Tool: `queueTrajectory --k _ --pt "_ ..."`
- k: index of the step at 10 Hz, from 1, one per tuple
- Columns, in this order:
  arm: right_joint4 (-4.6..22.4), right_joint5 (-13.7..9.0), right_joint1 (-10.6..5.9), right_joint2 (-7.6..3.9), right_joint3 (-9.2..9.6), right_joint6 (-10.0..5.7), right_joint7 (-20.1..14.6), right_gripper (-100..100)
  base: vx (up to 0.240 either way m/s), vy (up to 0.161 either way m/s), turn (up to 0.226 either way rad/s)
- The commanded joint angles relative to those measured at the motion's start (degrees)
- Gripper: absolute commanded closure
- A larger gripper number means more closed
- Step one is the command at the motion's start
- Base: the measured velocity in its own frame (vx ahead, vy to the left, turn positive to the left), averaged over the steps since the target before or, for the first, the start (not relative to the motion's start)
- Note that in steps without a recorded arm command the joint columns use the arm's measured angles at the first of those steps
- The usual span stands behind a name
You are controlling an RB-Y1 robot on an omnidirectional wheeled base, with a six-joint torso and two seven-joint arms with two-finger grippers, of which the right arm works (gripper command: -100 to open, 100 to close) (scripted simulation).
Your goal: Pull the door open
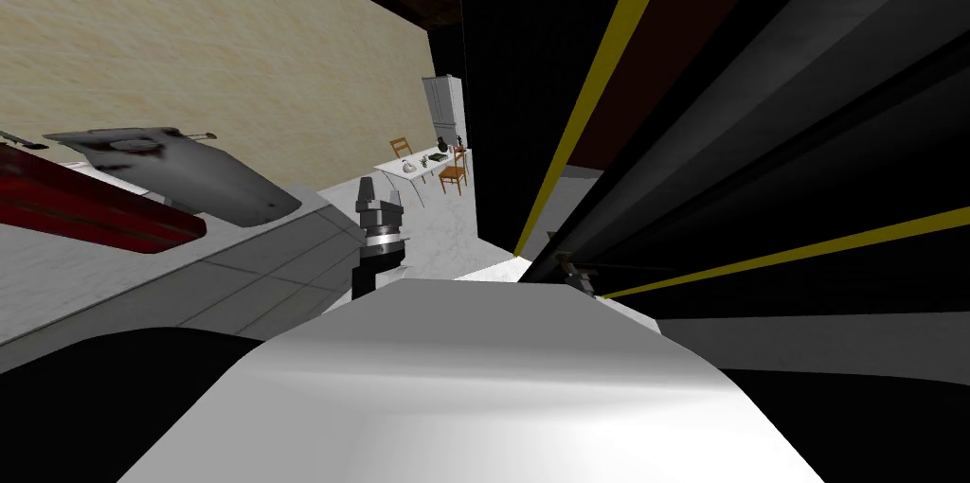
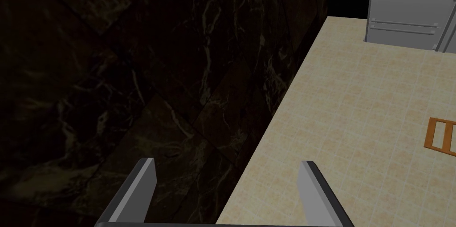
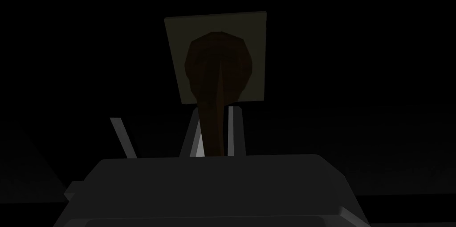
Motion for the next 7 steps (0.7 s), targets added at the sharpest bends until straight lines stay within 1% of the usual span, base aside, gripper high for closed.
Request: queueTrajectory --k 1,2,3,5,7 --pt "0.9 0.0 0.52 -0.52 0.25 -1.80 -0.5 100 -0.175 -0.033 0.122" --pt "1.0 0.0 0.08 -0.24 0.19 -1.19 -0.3 100 -0.081 -0.016 0.025" --pt "1.7 0.1 0.29 -0.43 0.48 -2.21 -0.6 100 -0.169 -0.044 0.181" --pt "2.3 0.2 0.41 -0.68 0.68 -3.06 -0.8 100 -0.208 -0.087 0.178" --pt "2.9 0.2 0.55 -0.97 0.92 -4.06 -1.1 100 -0.229 -0.064 0.161"
